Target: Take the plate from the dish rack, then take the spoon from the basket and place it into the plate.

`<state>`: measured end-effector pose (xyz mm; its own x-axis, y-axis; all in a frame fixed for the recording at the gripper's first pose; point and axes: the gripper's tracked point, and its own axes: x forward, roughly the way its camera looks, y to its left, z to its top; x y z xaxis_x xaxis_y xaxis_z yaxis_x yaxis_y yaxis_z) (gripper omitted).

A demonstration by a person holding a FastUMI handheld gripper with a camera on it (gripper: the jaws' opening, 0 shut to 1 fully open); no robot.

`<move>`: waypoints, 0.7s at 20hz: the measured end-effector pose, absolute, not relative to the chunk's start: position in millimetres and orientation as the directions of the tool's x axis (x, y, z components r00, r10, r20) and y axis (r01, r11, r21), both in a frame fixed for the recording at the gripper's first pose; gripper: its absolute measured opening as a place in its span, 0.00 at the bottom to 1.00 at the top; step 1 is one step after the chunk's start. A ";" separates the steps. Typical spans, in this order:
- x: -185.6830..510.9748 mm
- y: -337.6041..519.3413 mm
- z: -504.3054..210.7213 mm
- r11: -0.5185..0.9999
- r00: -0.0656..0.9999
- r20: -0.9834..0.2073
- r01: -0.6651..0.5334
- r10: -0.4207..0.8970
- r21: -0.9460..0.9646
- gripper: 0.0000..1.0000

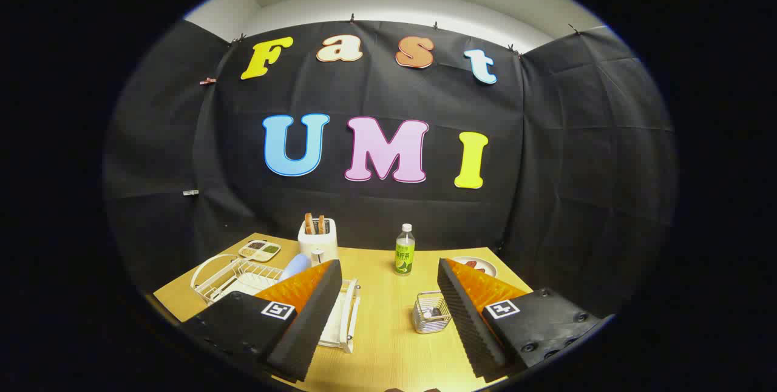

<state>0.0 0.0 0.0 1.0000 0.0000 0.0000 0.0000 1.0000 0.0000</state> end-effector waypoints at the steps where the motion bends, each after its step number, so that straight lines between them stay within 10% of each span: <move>1: 0.1 2.0 1.5 1.000 1.000 0.000 -0.004 0.004 -0.002 0.98; 14: 5.5 5.0 -12.9 0.999 0.998 -0.057 -0.015 0.017 0.028 0.97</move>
